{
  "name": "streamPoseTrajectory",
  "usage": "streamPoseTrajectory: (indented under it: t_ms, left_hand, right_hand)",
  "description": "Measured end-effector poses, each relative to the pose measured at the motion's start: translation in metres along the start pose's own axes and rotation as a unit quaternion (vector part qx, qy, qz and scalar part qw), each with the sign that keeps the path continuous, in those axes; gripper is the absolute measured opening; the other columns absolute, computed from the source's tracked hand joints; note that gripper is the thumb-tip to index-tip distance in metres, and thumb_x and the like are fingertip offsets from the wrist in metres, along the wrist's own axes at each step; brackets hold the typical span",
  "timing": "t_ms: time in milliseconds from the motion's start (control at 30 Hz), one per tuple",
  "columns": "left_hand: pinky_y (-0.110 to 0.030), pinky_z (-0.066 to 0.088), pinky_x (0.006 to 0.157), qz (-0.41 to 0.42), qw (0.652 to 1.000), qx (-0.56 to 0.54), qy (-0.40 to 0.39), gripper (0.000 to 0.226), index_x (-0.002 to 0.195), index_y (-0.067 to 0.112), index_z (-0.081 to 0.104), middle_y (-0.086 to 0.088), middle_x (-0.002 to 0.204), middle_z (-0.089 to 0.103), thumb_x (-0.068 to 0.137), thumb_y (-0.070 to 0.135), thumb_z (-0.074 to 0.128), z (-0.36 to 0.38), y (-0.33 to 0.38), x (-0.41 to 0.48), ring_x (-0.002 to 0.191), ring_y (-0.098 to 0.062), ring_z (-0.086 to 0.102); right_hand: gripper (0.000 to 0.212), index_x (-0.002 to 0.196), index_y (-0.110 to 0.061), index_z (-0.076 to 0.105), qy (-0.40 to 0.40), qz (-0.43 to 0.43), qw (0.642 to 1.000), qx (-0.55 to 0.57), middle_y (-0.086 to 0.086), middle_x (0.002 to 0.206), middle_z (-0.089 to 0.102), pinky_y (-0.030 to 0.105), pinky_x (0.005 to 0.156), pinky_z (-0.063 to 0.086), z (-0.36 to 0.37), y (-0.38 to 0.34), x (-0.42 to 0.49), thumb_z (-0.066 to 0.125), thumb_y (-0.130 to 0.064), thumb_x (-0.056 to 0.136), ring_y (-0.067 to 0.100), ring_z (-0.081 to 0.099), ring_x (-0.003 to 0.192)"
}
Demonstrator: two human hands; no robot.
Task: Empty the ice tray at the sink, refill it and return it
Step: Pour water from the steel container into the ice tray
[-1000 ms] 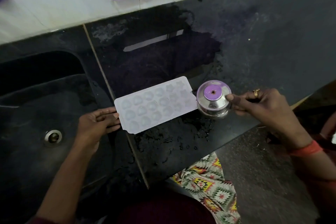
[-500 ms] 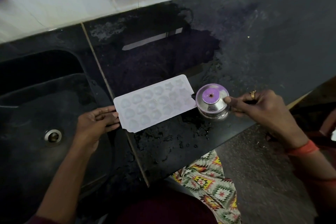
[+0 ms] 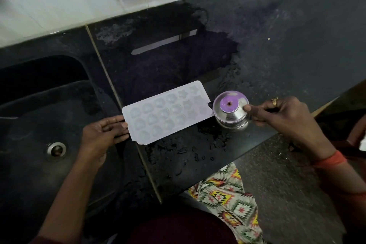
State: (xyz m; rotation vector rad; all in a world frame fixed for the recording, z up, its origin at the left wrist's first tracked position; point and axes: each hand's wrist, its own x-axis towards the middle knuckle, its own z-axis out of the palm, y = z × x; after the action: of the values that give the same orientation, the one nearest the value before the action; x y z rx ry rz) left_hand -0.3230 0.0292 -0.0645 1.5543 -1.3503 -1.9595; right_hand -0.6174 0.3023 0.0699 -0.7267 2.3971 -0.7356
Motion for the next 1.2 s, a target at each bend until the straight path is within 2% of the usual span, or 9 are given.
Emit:
streamPoseTrajectory:
  t_ms: [167,333,400,500,600,667,767,1033,1200]
  left_hand:
    - [-0.022,0.06,0.062,-0.001,1.0,-0.002,0.001,0.019,0.098,0.009,0.072,-0.007,0.085,0.077,0.084,-0.004,0.072,0.0,0.0,0.001,0.072,-0.017,0.075]
    - [-0.022,0.06,0.062,0.002,1.0,-0.003,0.0,0.019,0.098,0.009,0.072,-0.008,0.086,0.077,0.085,-0.004,0.071,0.0,0.0,-0.001,0.072,-0.016,0.075]
    - [-0.022,0.06,0.063,0.002,1.0,-0.002,0.0,0.019,0.099,0.008,0.072,-0.01,0.089,0.076,0.085,-0.005,0.071,0.0,0.0,-0.001,0.072,-0.017,0.075]
    - [-0.023,0.061,0.065,0.0,1.0,-0.003,0.001,0.02,0.101,0.007,0.072,-0.012,0.092,0.076,0.084,-0.003,0.072,0.0,-0.002,0.0,0.073,-0.017,0.075]
    - [-0.025,0.062,0.069,-0.001,1.0,-0.003,0.0,0.02,0.103,0.006,0.071,-0.014,0.095,0.075,0.084,-0.002,0.072,-0.001,-0.003,0.0,0.076,-0.018,0.075]
    - [-0.025,0.062,0.069,0.0,1.0,-0.001,-0.002,0.021,0.104,0.005,0.071,-0.015,0.096,0.075,0.084,-0.002,0.072,-0.001,-0.005,0.0,0.075,-0.018,0.075]
    - [-0.025,0.062,0.07,0.003,1.0,-0.002,-0.004,0.021,0.105,0.004,0.071,-0.015,0.096,0.075,0.084,-0.002,0.072,-0.001,-0.006,-0.001,0.075,-0.017,0.075]
    - [-0.021,0.06,0.065,0.0,1.0,0.001,-0.008,0.019,0.101,0.007,0.072,-0.012,0.094,0.076,0.084,-0.002,0.072,-0.002,-0.009,-0.002,0.079,-0.018,0.075]
    - [-0.023,0.06,0.066,-0.003,1.0,-0.007,-0.011,0.019,0.099,0.01,0.073,-0.011,0.091,0.078,0.083,-0.002,0.073,-0.003,-0.01,-0.001,0.082,-0.021,0.076]
  right_hand:
    - [0.031,0.071,-0.036,0.078,0.0,-0.009,1.0,-0.005,-0.013,0.066,0.074,0.019,0.066,0.049,0.0,0.002,0.0,0.069,-0.066,0.075,0.0,0.071,0.069]
    - [0.025,0.073,-0.034,0.079,-0.006,-0.014,0.999,0.052,-0.011,0.068,0.075,0.005,0.063,0.049,-0.001,-0.001,-0.001,0.074,-0.058,0.076,0.001,0.073,0.069]
    - [0.026,0.075,-0.031,0.079,-0.009,-0.01,0.997,0.076,-0.009,0.072,0.077,0.005,0.065,0.05,-0.002,-0.002,-0.001,0.075,-0.057,0.076,0.005,0.075,0.071]
    - [0.03,0.078,-0.029,0.08,-0.01,-0.012,0.996,0.083,-0.007,0.075,0.078,0.019,0.074,0.059,-0.002,-0.003,-0.001,0.075,-0.059,0.074,0.009,0.076,0.074]
    - [0.03,0.079,-0.027,0.081,-0.009,-0.019,0.997,0.073,-0.005,0.076,0.078,0.032,0.082,0.058,-0.002,-0.006,-0.001,0.076,-0.056,0.076,0.011,0.076,0.075]
    - [0.03,0.077,-0.027,0.08,-0.009,-0.025,0.997,0.069,-0.006,0.074,0.077,0.022,0.076,0.057,-0.001,-0.008,-0.003,0.075,-0.056,0.076,0.008,0.075,0.073]
    - [0.029,0.074,-0.028,0.08,-0.004,-0.029,0.998,0.052,-0.011,0.069,0.075,0.003,0.061,0.045,0.001,-0.013,-0.005,0.074,-0.057,0.075,0.0,0.072,0.068]
    - [0.031,0.07,-0.034,0.078,0.006,-0.024,1.0,-0.002,-0.014,0.062,0.072,0.001,0.058,0.041,0.003,-0.016,-0.008,0.07,-0.064,0.075,-0.01,0.066,0.063]
    - [0.031,0.07,-0.035,0.078,0.008,-0.026,1.0,-0.011,-0.014,0.062,0.072,0.001,0.057,0.042,0.002,-0.017,-0.008,0.07,-0.065,0.075,-0.007,0.067,0.062]
